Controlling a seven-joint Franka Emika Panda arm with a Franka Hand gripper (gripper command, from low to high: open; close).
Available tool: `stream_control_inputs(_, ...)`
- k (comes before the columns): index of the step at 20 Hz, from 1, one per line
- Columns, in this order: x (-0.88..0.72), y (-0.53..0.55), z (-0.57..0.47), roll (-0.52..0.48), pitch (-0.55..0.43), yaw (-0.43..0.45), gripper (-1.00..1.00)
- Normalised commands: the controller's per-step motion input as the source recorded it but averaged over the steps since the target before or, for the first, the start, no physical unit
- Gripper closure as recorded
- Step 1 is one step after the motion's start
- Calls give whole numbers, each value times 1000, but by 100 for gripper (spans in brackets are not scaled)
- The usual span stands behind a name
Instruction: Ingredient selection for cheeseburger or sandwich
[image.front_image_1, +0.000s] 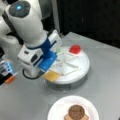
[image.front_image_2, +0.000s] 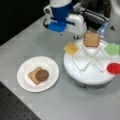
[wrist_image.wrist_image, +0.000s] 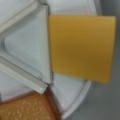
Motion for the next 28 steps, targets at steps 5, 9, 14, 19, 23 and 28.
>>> stream_control_inputs(5, 99, -354, -104, 508, 123, 90, -100)
stream_control_inputs(9, 99, -327, -37, 527, 141, 91, -100)
stream_control_inputs(14, 156, -257, -3, 545, 130, 99, -100)
stream_control_inputs(19, 266, -288, -68, 520, 84, 135, -100)
stream_control_inputs(23, 347, -352, -147, 530, 26, 178, -100)
stream_control_inputs(28, 383, -403, -206, 553, 16, 273, -100)
